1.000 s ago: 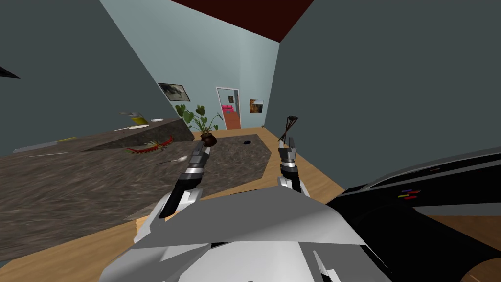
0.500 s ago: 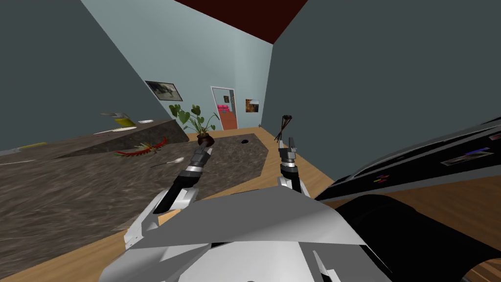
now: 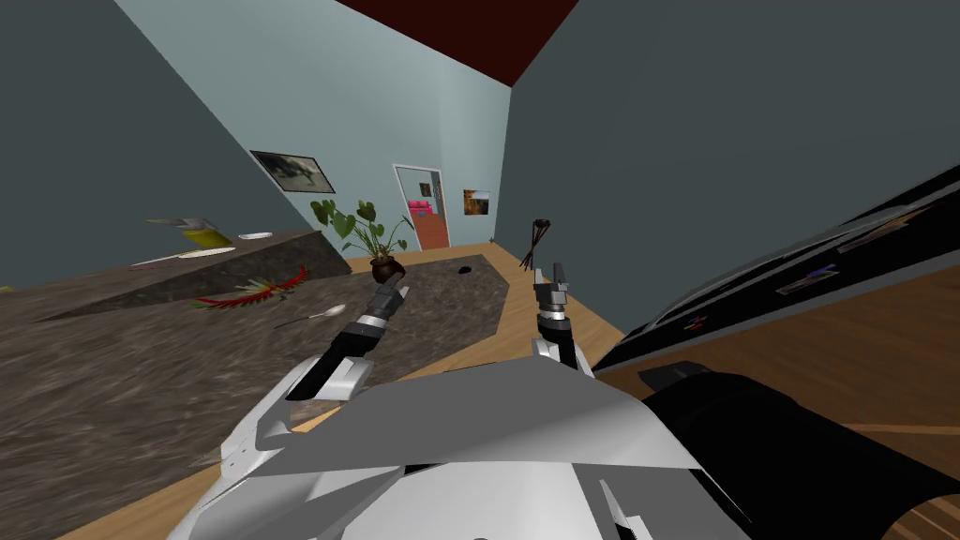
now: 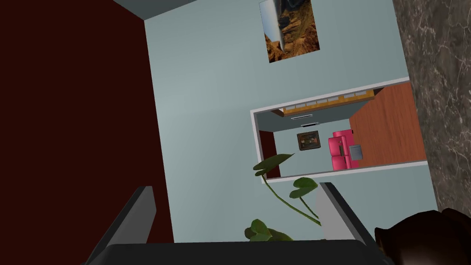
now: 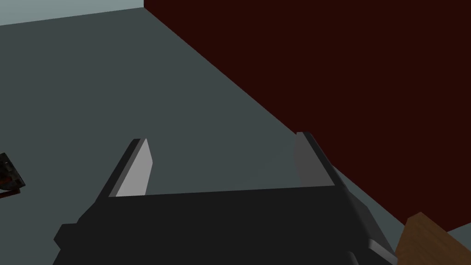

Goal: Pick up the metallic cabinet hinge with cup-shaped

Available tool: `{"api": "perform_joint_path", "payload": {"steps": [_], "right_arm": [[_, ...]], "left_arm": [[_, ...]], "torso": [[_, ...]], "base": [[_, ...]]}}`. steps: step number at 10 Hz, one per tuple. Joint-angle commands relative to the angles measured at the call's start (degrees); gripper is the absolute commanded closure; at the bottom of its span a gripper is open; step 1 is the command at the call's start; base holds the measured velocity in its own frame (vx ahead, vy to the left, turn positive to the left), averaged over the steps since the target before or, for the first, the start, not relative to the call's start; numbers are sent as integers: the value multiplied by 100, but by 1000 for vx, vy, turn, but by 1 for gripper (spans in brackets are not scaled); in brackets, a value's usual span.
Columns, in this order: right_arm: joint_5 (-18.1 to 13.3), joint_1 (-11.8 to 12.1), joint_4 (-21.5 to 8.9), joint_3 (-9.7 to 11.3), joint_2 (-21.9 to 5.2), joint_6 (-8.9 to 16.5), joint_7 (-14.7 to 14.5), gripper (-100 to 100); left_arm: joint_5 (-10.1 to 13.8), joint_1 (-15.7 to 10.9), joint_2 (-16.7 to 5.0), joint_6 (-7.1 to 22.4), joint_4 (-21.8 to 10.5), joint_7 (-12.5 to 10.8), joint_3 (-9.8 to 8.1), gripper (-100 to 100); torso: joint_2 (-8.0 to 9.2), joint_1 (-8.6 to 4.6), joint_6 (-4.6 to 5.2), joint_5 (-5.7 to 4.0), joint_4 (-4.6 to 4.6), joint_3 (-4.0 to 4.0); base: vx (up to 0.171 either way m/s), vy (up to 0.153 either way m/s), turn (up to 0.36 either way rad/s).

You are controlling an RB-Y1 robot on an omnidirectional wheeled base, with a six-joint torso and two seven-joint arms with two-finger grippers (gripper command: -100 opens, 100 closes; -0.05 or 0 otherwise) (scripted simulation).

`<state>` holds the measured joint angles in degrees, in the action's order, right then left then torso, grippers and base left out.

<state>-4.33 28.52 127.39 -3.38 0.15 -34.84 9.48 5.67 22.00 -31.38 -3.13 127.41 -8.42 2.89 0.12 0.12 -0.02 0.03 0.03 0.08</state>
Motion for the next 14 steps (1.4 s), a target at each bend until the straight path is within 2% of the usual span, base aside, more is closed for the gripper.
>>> {"api": "perform_joint_path", "payload": {"steps": [1,2,3,4,5,6,7,8,9,10,11,12,13,14], "right_arm": [[0,0,0,0,0,0,0,0],[0,-1,0,0,0,0,0,0],[0,0,0,0,0,0,0,0],[0,-1,0,0,0,0,0,0],[0,0,0,0,0,0,0,0],[0,-1,0,0,0,0,0,0],[0,0,0,0,0,0,0,0],[0,0,0,0,0,0,0,0],[0,0,0,0,0,0,0,0],[0,0,0,0,0,0,0,0],[0,1,0,0,0,0,0,0],[0,0,0,0,0,0,0,0],[0,1,0,0,0,0,0,0],[0,0,0,0,0,0,0,0]], "left_arm": [[166,-44,-286,253,-18,-99,26,-100],[166,-44,-414,253,-18,-99,26,-100],[311,-82,-604,473,-39,-182,59,-100],[311,-82,-742,473,-39,-182,59,-100],[459,-114,-925,691,-65,-265,97,-100],[459,-114,-1077,691,-65,-265,97,-100],[609,-139,-1281,905,-94,-347,141,-100],[609,-139,-1415,905,-94,-347,141,-100],[760,-157,-1594,1115,-127,-429,189,-100],[760,-157,-1756,1115,-127,-429,189,-100],[912,-167,-1920,1318,-164,-508,241,-100],[912,-167,-2095,1318,-164,-508,241,-100],[1062,-170,-2293,1513,-205,-586,299,-100],[1062,-170,-2431,1513,-205,-586,299,-100]], "torso": [[0,0,0,0,0,0],[0,0,3,0,0,0],[-2,1,0,0,0,-1],[0,0,4,0,0,0],[-2,0,-1,0,0,-1],[-4,0,3,0,-1,-2],[-6,0,-1,0,-1,-4],[-5,-1,3,0,-2,-3],[-6,0,-1,0,-1,-3],[-7,0,3,0,-2,-4],[-9,1,-2,0,-2,-5],[-9,0,2,0,-2,-5],[-11,0,-2,0,-2,-6],[-12,0,1,0,-3,-7]], "base": [[-40,19,-156],[-37,22,-89],[-42,20,-221],[-35,19,-95],[-31,18,-190],[-24,18,-102],[-34,15,-179],[-29,18,-115],[-26,19,-231],[-21,22,-109],[-22,14,-196],[-18,15,-125],[-14,17,-215],[-12,19,-120]]}}
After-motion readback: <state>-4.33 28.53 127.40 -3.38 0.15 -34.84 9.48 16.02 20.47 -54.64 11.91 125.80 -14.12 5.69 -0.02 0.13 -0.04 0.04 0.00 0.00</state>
